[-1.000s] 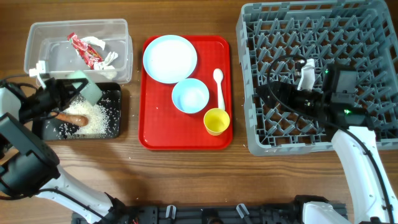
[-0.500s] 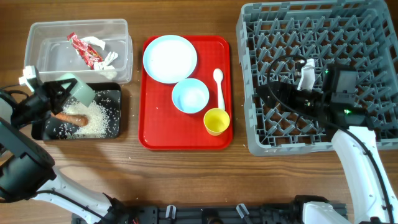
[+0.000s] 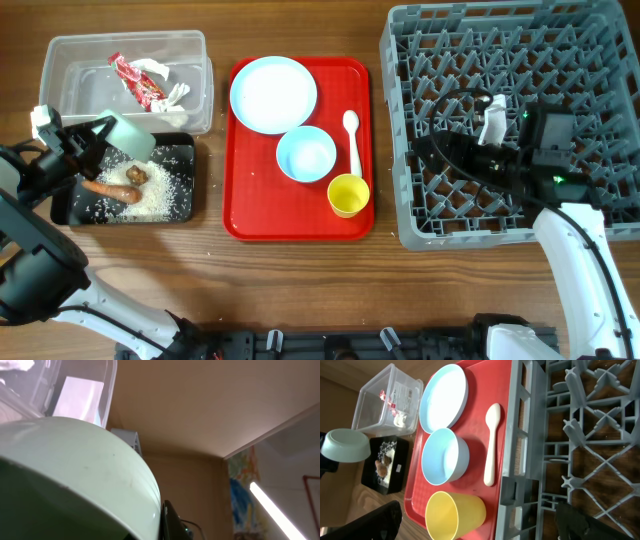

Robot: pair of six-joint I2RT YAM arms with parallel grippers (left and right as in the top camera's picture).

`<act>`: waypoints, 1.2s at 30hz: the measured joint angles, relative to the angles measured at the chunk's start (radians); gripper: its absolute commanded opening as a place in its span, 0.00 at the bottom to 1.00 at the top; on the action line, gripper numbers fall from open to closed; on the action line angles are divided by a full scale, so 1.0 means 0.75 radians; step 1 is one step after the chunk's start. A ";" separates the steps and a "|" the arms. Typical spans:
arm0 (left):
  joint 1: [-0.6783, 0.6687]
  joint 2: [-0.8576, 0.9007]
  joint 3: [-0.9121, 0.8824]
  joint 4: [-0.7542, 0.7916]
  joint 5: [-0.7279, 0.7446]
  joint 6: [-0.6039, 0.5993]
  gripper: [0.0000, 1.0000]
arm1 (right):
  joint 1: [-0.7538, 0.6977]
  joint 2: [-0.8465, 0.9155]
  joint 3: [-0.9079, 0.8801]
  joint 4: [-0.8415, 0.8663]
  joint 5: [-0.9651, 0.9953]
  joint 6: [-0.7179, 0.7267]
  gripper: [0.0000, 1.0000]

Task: Sort waste into correct bins and load items into the dishwasher rack
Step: 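Tip the green bowl over the black tray to dump the lump, then place the green bowl back on the red tray and release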

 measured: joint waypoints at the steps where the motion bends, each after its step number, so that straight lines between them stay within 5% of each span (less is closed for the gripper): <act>1: 0.000 0.000 0.000 -0.018 0.001 -0.021 0.04 | 0.000 0.000 0.000 -0.001 0.000 0.000 1.00; 8: -0.096 -0.089 0.000 -0.170 -0.023 0.064 0.04 | 0.001 0.000 0.000 -0.001 0.000 0.000 1.00; 14: -0.562 -0.439 0.009 -0.037 -0.355 0.146 0.04 | 0.000 0.000 0.000 0.013 0.001 0.000 1.00; 19: -1.093 -0.437 0.019 0.096 -1.145 -0.149 0.04 | 0.000 0.000 0.000 0.014 0.000 0.000 1.00; 23: -1.367 -0.372 0.019 0.136 -1.538 -0.375 0.04 | 0.000 0.000 0.000 0.014 0.000 0.000 1.00; 36: -1.654 -0.235 -0.046 0.155 -1.907 -0.713 0.04 | 0.000 0.000 0.000 0.014 0.011 0.000 1.00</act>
